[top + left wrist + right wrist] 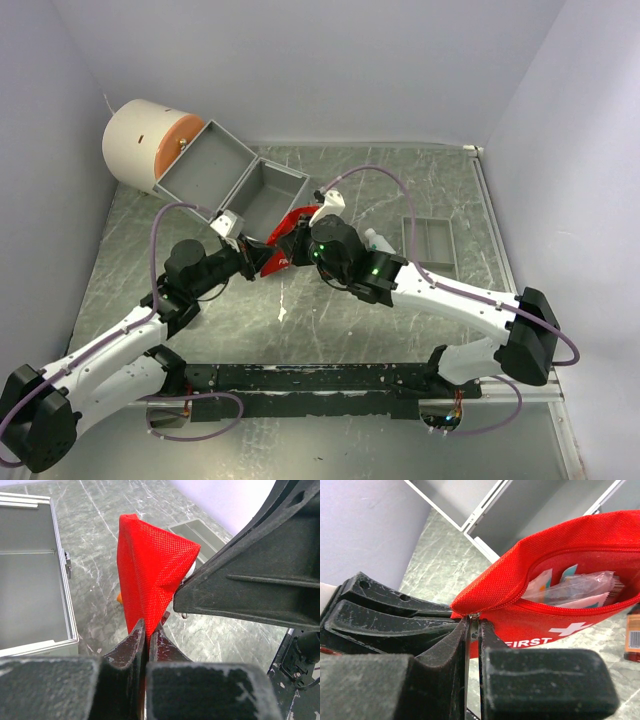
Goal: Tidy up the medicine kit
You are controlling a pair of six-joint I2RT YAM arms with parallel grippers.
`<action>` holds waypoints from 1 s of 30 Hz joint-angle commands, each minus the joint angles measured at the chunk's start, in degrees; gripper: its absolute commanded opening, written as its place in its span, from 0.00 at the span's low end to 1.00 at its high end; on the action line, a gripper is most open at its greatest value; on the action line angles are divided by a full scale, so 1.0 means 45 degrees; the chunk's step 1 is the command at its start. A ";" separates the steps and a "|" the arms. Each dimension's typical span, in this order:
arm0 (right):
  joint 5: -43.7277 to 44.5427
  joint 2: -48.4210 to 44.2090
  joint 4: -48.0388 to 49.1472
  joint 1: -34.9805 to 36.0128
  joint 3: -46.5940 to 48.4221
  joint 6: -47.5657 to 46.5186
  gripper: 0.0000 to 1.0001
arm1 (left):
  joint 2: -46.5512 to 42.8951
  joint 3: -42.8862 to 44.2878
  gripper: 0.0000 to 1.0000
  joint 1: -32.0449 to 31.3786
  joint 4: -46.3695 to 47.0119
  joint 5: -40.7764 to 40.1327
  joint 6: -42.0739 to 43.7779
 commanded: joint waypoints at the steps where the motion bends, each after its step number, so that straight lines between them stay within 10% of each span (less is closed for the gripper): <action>1: 0.1551 0.0059 -0.1040 -0.0074 0.0338 -0.0337 0.00 | -0.0261 0.0559 0.07 -0.0055 0.0315 -0.0277 -0.0014; 21: 0.0052 0.0383 -0.1112 -0.0142 0.1168 -0.3658 0.00 | -0.0154 0.0887 0.07 -0.0047 -0.0224 0.0626 0.0292; 30: 0.3302 0.1031 -0.4191 -0.0219 0.2602 -0.1670 0.00 | -0.0280 0.0897 0.07 -0.0057 -0.0320 0.0492 0.0292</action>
